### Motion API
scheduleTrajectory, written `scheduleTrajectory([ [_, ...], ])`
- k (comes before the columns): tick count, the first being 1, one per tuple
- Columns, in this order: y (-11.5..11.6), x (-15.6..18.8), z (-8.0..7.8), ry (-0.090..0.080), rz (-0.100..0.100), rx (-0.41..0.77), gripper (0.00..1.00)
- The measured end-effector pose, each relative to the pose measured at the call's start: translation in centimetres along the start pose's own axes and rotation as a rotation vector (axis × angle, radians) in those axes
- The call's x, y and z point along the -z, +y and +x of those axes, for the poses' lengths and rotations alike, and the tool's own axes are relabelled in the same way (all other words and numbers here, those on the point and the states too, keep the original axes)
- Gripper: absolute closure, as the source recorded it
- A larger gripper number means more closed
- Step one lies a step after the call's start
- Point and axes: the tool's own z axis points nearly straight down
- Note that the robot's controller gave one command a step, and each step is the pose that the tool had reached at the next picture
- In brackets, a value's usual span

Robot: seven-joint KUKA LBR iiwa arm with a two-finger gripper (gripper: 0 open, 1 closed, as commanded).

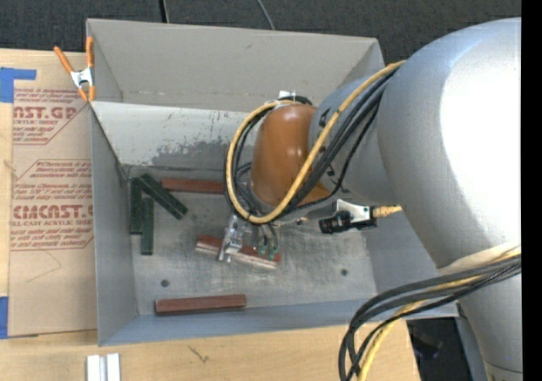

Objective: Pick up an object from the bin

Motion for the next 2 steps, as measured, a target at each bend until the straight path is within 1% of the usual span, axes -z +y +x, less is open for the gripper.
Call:
scheduleTrajectory([
  [2,0.02,0.1,-0.06,0.002,0.001,0.0,1.0],
])
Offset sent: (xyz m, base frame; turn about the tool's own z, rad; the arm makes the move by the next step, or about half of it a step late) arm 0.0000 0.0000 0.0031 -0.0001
